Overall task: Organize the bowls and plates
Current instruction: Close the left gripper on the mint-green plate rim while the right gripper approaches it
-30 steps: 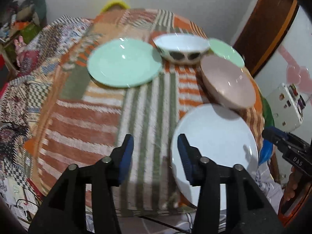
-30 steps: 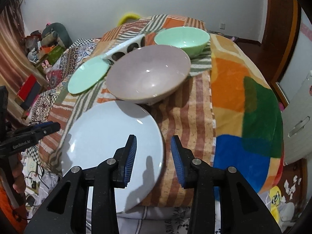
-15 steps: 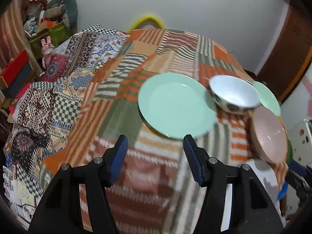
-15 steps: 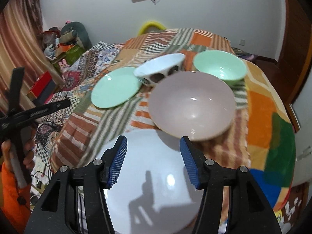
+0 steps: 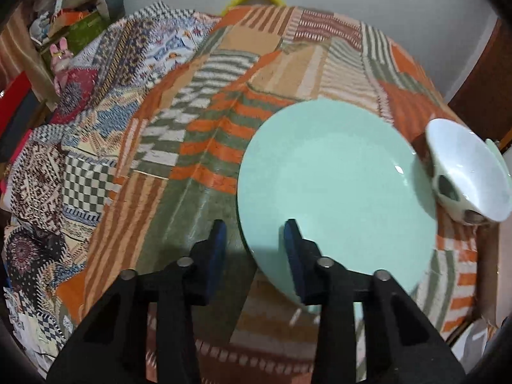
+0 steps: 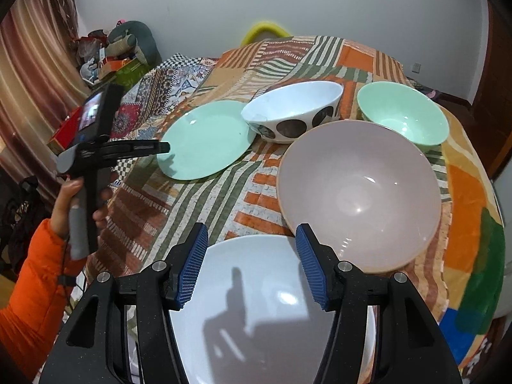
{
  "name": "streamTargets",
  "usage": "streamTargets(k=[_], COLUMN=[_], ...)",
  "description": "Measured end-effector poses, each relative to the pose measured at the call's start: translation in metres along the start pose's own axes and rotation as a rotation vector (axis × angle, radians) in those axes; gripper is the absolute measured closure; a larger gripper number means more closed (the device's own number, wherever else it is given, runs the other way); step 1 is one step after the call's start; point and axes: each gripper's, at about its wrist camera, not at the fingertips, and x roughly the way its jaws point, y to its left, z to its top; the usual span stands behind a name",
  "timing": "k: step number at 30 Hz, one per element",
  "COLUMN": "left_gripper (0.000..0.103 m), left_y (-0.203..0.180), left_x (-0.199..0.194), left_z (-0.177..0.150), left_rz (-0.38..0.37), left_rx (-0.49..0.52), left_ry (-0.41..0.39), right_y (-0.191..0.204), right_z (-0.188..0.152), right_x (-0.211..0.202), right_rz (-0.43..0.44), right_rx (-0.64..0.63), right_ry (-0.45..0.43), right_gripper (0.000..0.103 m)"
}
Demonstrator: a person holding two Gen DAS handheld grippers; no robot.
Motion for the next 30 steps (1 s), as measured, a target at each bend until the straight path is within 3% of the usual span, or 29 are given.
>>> streamTargets(k=[7,21,28,30], left_gripper=[0.078,0.080,0.079,0.079], left_y=[-0.001,0.023,0.040,0.043], left_x=[-0.002,-0.034,-0.050,-0.054], left_z=[-0.005,-0.048,-0.072,-0.073], left_rz=[-0.031,-0.110,-0.114,-0.082], left_rx=[0.010,-0.006,-0.001,0.004], left_ry=[-0.046,-0.020,0.023,0.024], right_y=[0.001,0.020,0.035,0.040], right_z=[0.010,0.026,0.034,0.038], right_x=[0.012,0.022,0.037,0.045], right_rz=[-0.015,-0.001,0.015,0.026], right_rx=[-0.017,-0.036,-0.061,-0.065], right_ry=[0.009,0.003,0.017,0.030], right_gripper=[0.049,0.049,0.049,0.049])
